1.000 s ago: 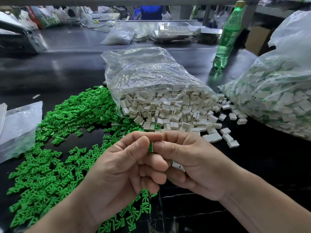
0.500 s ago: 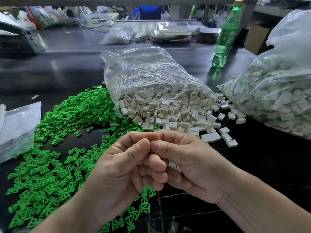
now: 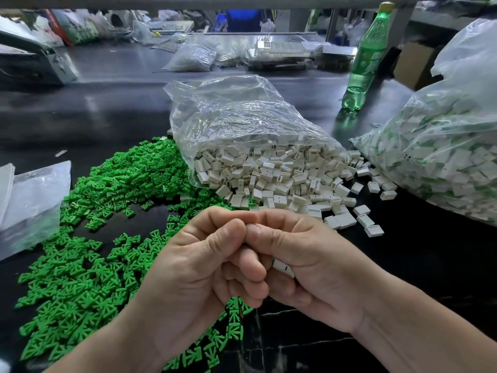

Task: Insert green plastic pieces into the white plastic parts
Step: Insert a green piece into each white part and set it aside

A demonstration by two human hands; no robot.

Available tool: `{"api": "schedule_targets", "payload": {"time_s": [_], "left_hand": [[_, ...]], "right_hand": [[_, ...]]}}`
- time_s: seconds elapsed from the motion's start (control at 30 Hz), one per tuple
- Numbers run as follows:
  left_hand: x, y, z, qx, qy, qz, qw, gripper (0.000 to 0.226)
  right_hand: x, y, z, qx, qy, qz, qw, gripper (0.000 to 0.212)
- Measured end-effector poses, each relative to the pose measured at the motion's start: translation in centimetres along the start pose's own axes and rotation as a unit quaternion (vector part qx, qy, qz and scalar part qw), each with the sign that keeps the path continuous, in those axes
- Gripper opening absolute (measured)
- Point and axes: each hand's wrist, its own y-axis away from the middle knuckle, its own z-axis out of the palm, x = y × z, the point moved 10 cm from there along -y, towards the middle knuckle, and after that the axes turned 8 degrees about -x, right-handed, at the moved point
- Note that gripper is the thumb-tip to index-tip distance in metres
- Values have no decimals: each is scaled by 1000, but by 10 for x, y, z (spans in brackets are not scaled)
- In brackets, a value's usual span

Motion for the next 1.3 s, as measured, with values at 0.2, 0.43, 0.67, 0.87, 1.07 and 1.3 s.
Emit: {"api": "schedule_targets", "payload": {"time_s": [0.2,0.43,0.67,0.87,1.07,1.3], "left_hand": [[2,1,0,13,-1,-4,1000,31],[11,0,10,-18,-33,29,999,25],[40,12,5,73,-430,103,894,11],[50,20,11,100,-549,148,816,9],[51,19,15,94,-579,152,796,9],[50,14,1,123,-673,102,722,23]], "right_hand": [[1,-1,0,4,-6,-4,1000,60],[-11,0,4,-21,-33,-54,998,22],[-4,1,-4,9,-8,-27,1000,23],[-4,1,-2,8,-7,-18,1000,24],[-2,1,-3,9,-12,-8,1000,23],[-34,2,-10,-70,-173,-101,977,7]]}}
